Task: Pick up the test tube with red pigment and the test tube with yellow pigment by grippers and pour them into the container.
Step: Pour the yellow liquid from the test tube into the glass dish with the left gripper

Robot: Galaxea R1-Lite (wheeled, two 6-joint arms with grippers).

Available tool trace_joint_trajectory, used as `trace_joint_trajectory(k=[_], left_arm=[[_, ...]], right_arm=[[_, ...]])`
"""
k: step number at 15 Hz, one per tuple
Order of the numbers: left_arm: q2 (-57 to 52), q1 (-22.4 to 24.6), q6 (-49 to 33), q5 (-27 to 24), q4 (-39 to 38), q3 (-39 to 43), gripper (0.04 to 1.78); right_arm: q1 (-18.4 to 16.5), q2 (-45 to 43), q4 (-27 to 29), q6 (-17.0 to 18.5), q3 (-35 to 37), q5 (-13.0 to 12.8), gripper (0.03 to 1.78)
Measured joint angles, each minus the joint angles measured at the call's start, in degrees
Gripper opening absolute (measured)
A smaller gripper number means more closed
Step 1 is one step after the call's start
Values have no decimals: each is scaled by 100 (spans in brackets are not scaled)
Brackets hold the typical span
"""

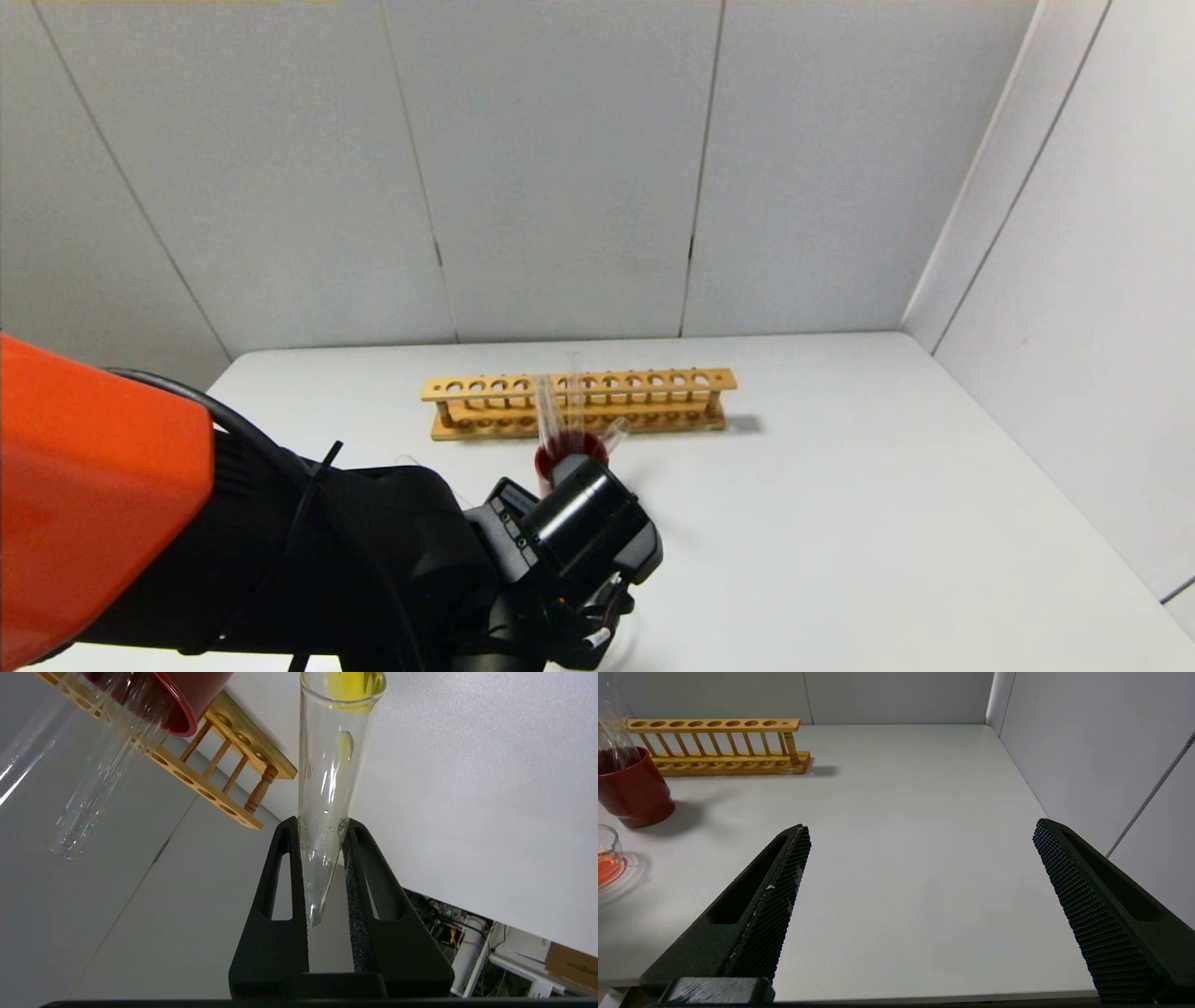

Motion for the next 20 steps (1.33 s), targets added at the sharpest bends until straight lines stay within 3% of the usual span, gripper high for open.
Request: trace_joint_trajectory(k=[20], left_arm=[[351, -76, -15, 350, 792, -686, 30]], right_arm=[[-2, 0, 0, 0, 0, 0, 174]])
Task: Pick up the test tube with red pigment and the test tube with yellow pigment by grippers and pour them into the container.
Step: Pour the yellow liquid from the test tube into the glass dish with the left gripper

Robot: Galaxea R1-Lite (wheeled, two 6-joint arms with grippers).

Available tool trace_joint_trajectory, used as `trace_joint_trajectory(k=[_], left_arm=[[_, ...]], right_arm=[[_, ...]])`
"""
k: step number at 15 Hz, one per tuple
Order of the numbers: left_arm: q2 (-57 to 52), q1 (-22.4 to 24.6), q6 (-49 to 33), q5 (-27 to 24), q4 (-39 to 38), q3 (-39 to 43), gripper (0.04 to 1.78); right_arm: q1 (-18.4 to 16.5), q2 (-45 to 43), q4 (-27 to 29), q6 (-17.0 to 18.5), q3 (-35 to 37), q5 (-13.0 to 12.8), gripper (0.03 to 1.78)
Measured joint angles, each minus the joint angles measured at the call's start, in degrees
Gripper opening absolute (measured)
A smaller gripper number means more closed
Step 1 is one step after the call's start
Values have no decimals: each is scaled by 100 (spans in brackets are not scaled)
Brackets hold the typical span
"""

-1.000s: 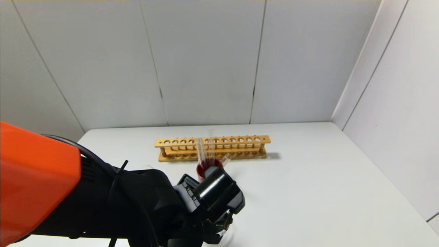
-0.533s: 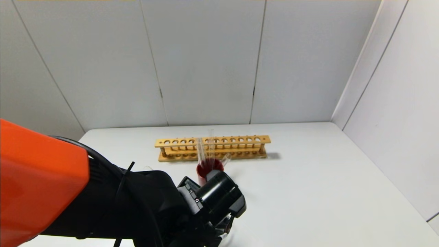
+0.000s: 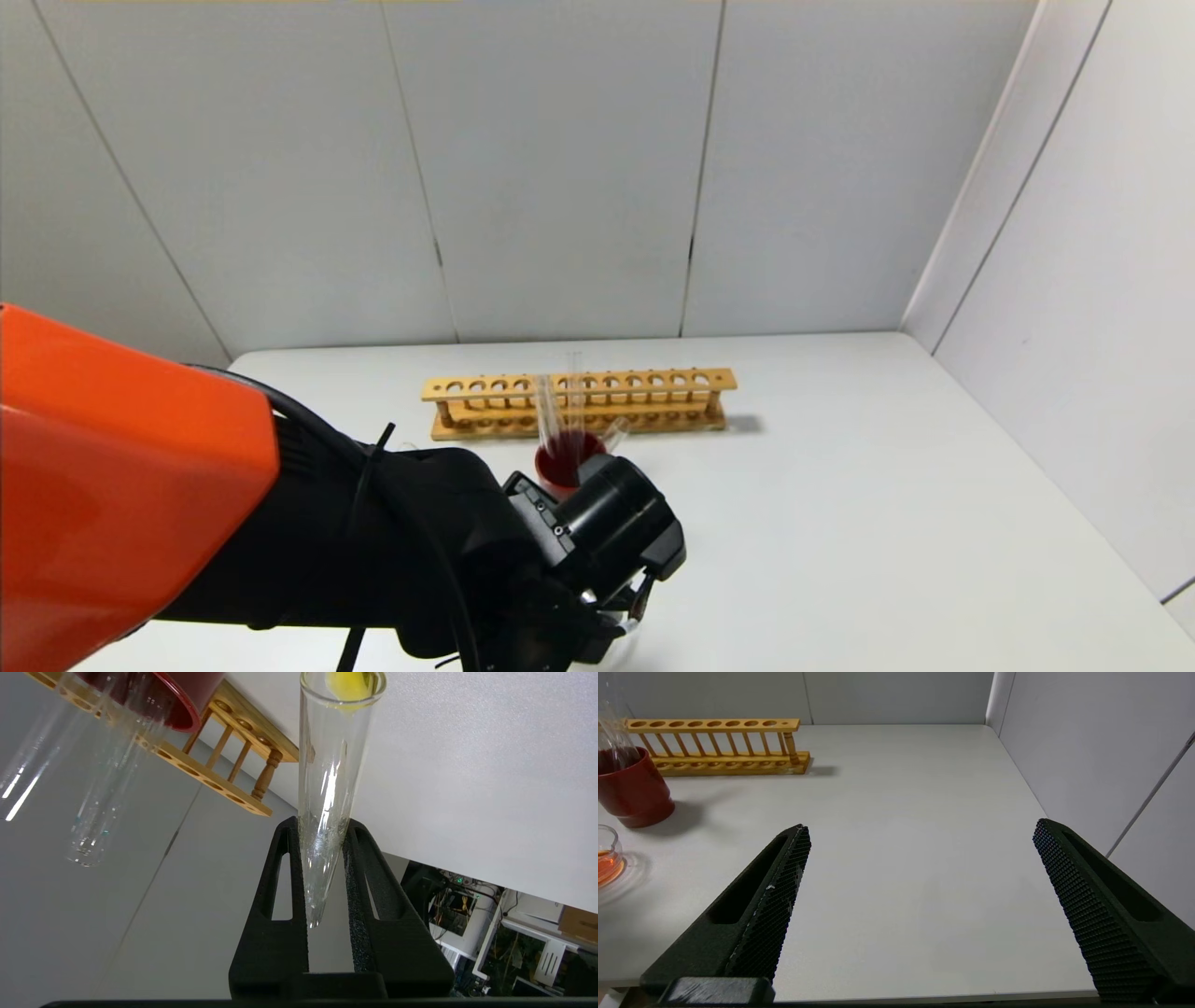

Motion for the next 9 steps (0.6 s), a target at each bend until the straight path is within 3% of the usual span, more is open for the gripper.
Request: trace_joint_trajectory(k=[9], left_arm=[[252, -143, 0, 108, 553, -479, 30]], right_arm=[[5, 0, 0, 0, -2, 0, 174]])
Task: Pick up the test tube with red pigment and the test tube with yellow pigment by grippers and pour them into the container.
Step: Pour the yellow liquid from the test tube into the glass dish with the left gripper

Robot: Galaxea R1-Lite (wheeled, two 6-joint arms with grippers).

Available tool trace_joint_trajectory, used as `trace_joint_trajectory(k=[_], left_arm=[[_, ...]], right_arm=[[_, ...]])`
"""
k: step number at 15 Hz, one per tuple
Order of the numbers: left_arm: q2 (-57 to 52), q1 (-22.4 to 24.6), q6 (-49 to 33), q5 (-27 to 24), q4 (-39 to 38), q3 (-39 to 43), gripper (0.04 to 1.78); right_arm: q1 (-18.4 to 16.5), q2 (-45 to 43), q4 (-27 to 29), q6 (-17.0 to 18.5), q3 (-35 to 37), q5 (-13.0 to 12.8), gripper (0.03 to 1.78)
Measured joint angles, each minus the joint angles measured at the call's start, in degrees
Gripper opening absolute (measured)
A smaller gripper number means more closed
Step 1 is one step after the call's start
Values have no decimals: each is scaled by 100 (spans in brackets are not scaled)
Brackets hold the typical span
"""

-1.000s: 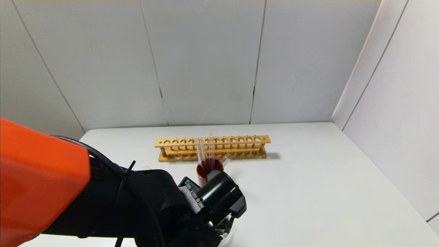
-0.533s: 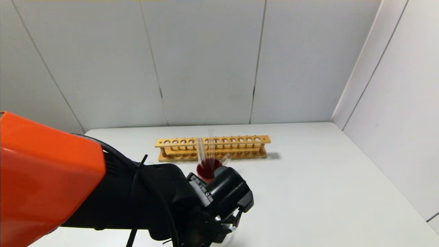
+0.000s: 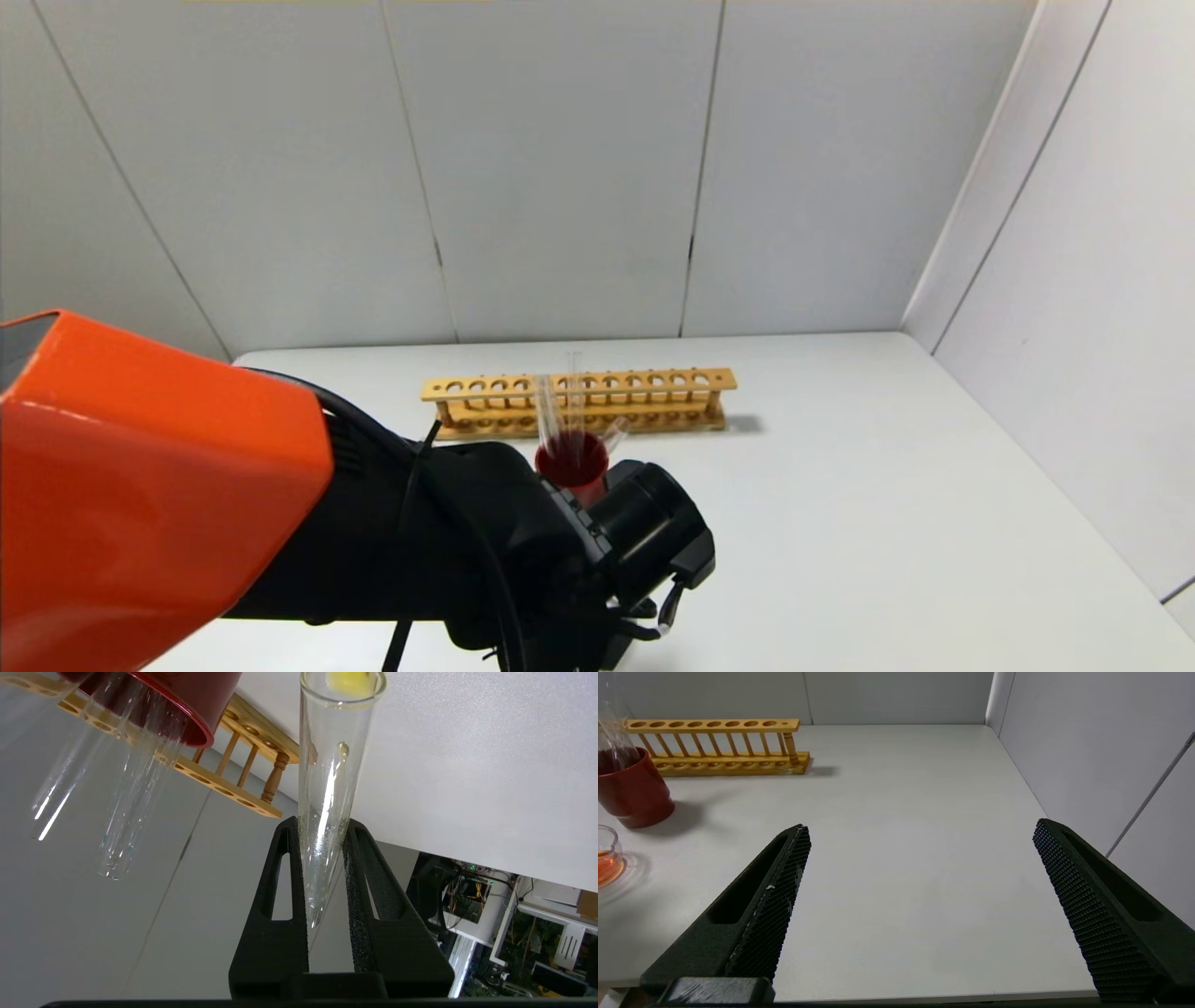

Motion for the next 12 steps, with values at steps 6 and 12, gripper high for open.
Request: trace_joint_trajectory(k=[6, 12], left_arm=[[65, -154, -35, 182, 872, -474, 30], [190, -168, -60, 243, 968, -713, 30]], right_arm=[[0, 0, 0, 0, 2, 0, 174], [0, 0, 2, 0, 2, 0, 174]])
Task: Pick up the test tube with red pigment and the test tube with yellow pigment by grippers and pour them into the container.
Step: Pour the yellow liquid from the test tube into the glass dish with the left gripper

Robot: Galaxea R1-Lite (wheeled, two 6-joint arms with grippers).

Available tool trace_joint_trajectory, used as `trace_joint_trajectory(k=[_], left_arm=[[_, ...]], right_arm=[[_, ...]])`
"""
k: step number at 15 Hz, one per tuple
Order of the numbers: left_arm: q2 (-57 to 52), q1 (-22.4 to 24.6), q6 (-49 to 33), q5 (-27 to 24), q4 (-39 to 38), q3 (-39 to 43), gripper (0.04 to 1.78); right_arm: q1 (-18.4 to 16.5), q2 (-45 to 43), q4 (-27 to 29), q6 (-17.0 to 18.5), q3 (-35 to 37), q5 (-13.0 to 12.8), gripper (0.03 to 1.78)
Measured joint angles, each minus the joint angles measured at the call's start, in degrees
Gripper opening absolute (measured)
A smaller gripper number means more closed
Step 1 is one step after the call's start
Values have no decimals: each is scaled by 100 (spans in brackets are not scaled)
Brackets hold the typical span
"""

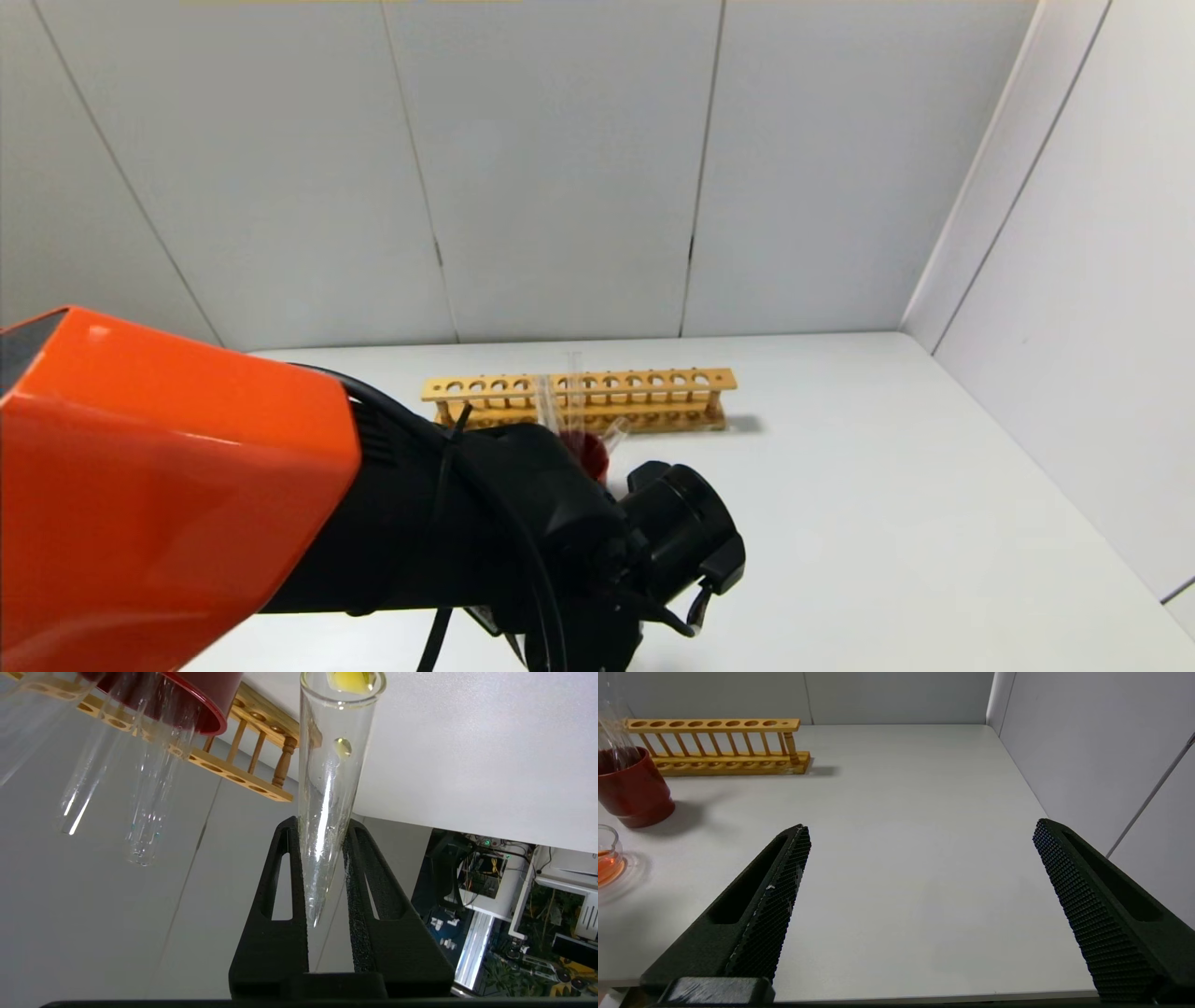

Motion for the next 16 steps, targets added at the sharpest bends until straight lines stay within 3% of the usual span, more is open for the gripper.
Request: trace_joint_trajectory(k=[5, 16], left_arm=[[30, -2, -6, 137, 532, -274, 30], [33, -28, -83, 165, 556, -390, 30]], right_arm=[[-2, 0, -2, 0, 0, 0, 174], [-5, 0, 0, 2, 0, 0, 174]])
